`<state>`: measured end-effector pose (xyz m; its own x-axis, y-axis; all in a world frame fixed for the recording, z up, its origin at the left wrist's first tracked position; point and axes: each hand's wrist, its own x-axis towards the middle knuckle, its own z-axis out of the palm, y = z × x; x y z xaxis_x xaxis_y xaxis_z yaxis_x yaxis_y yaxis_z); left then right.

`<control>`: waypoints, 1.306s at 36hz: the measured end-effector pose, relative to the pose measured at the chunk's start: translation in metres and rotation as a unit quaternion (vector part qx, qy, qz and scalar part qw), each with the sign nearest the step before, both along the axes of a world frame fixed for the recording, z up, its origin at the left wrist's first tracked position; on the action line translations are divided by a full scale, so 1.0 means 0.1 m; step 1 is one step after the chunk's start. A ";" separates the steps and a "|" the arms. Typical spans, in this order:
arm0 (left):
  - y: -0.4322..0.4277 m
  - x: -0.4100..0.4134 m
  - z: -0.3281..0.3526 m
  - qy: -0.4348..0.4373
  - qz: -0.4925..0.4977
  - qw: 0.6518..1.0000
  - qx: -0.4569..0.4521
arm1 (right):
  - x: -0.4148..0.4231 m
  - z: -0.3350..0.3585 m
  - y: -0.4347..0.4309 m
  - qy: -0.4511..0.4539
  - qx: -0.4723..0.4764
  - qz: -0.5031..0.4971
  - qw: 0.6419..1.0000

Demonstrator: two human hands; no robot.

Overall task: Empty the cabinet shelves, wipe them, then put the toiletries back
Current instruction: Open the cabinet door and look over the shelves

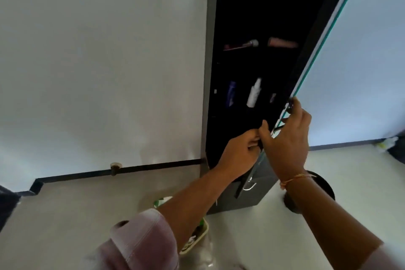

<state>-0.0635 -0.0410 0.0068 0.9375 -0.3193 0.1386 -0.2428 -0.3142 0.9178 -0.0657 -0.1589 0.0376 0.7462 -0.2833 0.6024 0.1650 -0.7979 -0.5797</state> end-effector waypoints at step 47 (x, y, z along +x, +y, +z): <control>-1.59 0.18 0.46 -0.410 -0.149 0.805 0.402 | -0.81 0.39 -1.73 0.226 -0.536 -0.328 0.744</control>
<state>-0.0458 -0.2001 0.0531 0.5019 -0.8083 0.3079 -0.8376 -0.5429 -0.0600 -0.1466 -0.3323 0.0764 0.8546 -0.2126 0.4738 -0.4819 -0.6647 0.5709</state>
